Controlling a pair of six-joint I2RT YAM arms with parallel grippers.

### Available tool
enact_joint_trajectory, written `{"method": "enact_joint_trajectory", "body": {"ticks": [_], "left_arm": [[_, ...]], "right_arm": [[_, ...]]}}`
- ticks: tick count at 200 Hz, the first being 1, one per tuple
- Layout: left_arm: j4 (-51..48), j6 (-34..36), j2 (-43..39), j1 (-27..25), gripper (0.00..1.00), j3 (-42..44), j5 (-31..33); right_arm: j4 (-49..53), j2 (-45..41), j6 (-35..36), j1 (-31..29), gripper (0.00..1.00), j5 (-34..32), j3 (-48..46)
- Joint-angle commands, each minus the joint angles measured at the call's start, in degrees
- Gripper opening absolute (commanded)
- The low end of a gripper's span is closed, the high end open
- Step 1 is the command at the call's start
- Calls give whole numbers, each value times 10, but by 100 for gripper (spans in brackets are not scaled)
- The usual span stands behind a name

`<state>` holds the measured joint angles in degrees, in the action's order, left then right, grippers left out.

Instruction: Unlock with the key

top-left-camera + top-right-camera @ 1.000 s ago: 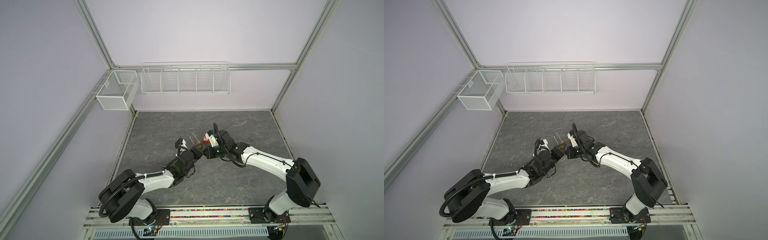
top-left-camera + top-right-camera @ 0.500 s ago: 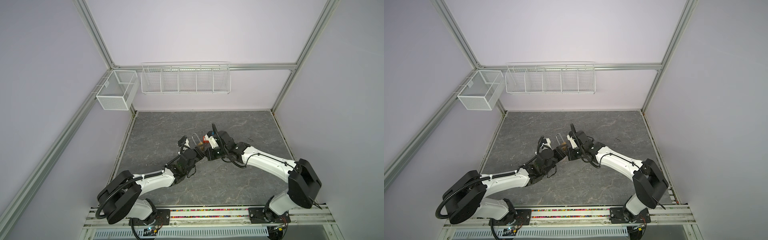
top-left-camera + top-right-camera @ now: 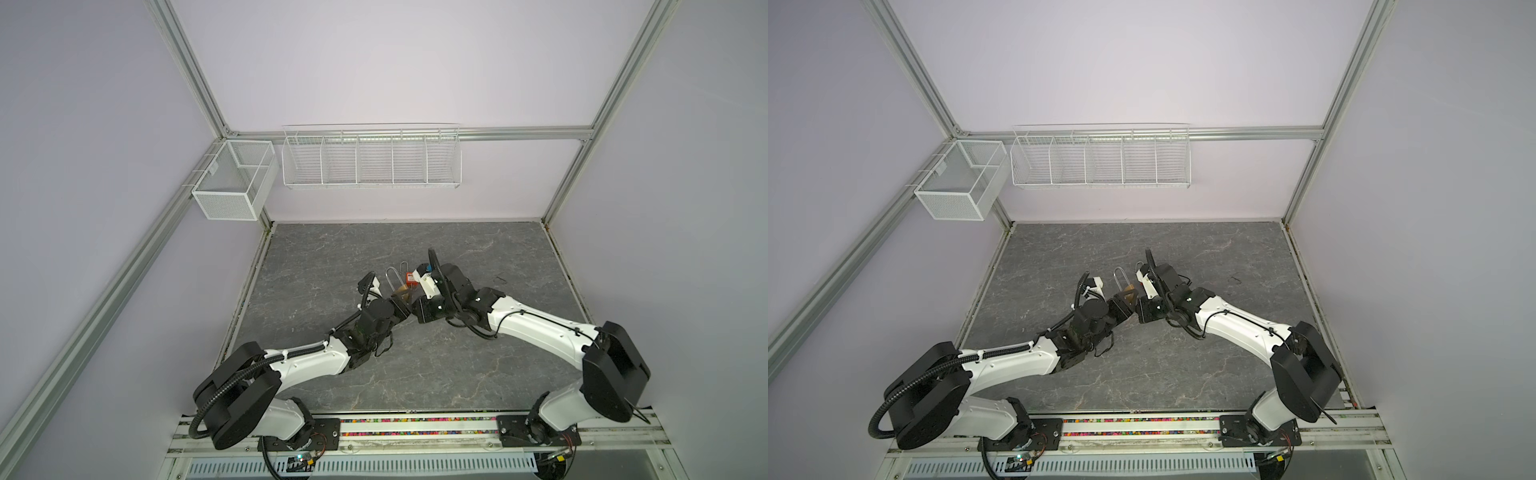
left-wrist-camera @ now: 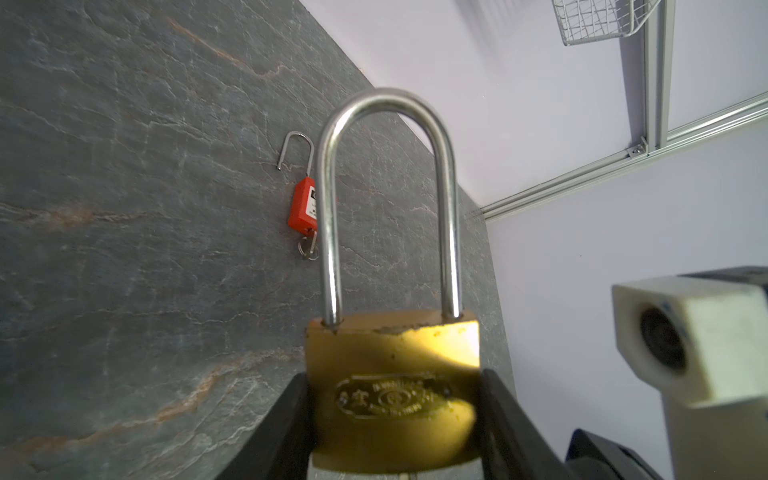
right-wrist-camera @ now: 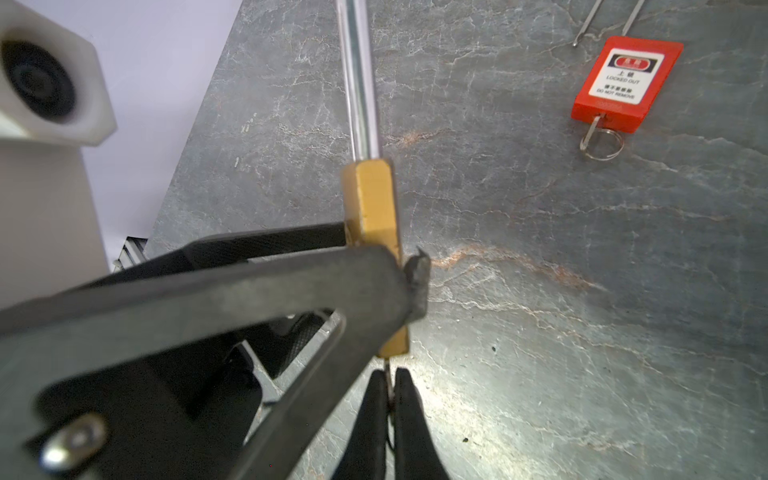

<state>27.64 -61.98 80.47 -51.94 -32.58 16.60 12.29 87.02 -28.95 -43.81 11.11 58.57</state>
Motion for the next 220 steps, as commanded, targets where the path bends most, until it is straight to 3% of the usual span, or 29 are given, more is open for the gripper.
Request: {"method": "enact_joint_trajectory", "body": {"ticks": [1,163,220], "left_arm": [[4,-21,22,-14,0,43,-36],[-87,-29,29,-14,0,28,-88],[-88,-57,17,-15,0,51,-54]], "right_arm": [[-171,-31,-57,37,7,14,-17],[-214,-22,-36,47,7,70,-78],[-188,-12,-16,28,7,103,-131]]}}
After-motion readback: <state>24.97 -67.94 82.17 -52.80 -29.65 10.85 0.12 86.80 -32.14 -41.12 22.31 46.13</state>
